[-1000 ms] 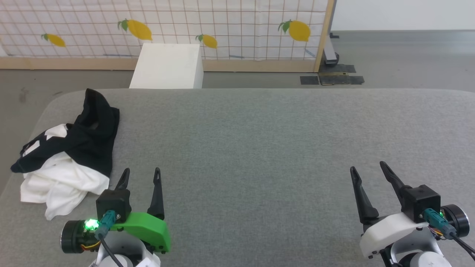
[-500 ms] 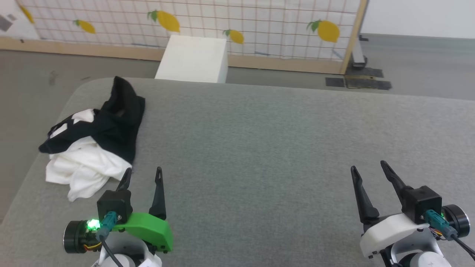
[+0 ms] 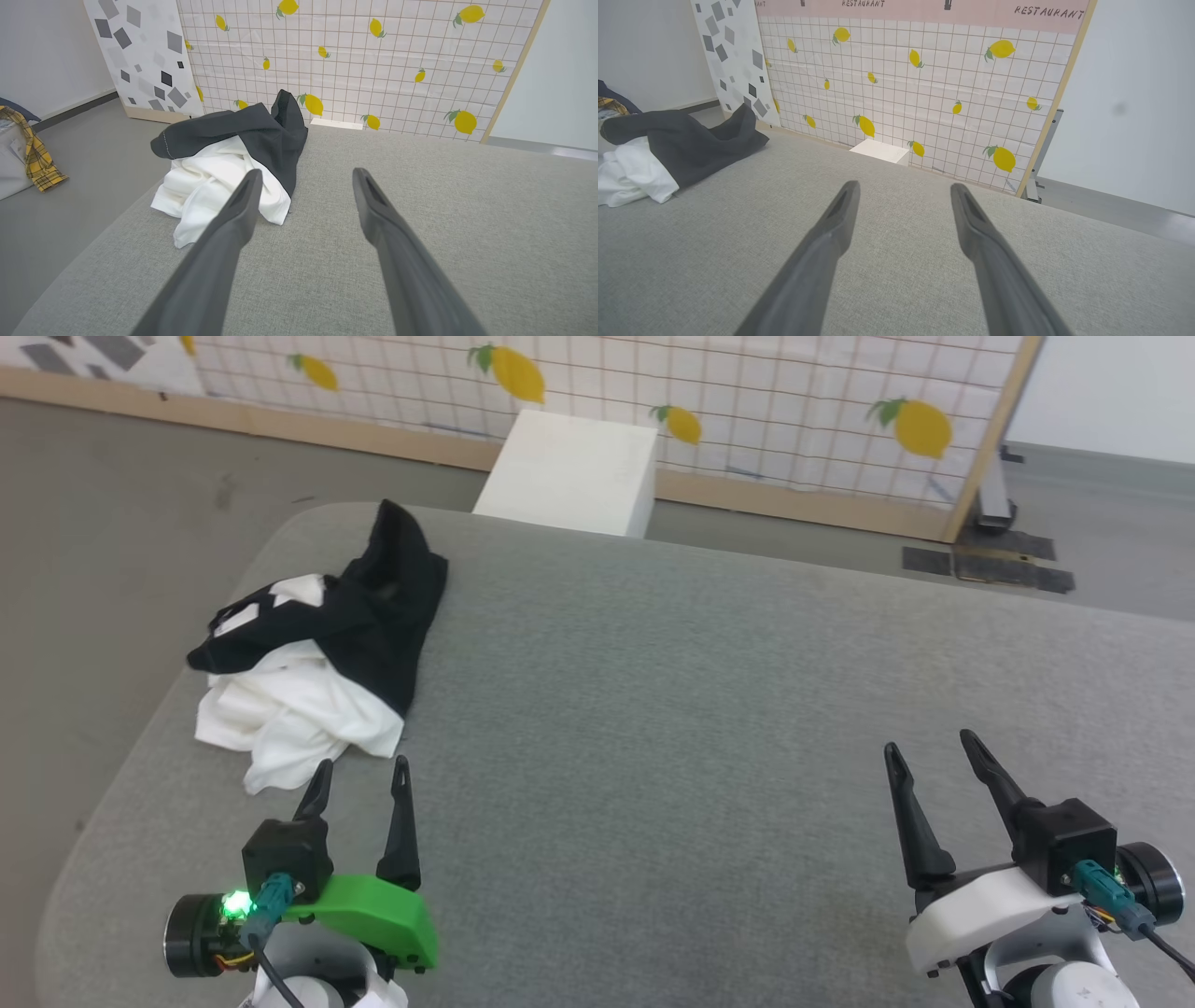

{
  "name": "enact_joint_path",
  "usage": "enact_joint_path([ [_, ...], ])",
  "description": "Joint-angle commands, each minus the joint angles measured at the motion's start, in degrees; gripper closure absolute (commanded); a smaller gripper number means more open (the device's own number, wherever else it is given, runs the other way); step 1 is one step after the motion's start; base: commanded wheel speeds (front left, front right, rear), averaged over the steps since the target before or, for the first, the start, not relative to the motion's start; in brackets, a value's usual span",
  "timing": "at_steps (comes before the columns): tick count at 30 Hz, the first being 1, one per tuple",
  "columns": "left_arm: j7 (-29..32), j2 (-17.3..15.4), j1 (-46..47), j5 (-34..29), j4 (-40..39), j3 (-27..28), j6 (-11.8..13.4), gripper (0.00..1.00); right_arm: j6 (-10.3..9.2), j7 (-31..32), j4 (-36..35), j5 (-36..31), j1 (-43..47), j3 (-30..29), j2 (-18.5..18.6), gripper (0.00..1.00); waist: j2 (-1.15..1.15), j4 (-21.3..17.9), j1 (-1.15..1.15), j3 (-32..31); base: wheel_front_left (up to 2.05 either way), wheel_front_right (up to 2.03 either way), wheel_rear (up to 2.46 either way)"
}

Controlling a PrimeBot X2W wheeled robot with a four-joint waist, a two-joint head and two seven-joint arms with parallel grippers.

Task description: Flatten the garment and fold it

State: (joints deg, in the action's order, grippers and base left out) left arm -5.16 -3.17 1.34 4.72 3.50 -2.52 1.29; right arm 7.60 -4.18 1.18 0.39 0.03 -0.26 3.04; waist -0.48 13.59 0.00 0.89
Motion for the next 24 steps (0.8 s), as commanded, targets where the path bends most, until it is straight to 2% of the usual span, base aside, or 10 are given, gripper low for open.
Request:
enact_joint_path([
  [1,-0.7,0.0,1.1,0.4,0.4,-0.2,0.4,0.00,-0.04,-0.7,0.3,0.1,-0.7,-0.1,-0.1,0.00,0.17,1.5,0.00,0.1,0.00,0.00,0.00],
  [24,-3.4,0.1,1.4,2.2,1.9,-1.0,2.1,0.00,-0.06,-2.9,0.5,0.3,-1.3,-0.2,-0.1,0.00,0.26,8.6,0.00,1.0,-0.05,-0.05,-0.05],
])
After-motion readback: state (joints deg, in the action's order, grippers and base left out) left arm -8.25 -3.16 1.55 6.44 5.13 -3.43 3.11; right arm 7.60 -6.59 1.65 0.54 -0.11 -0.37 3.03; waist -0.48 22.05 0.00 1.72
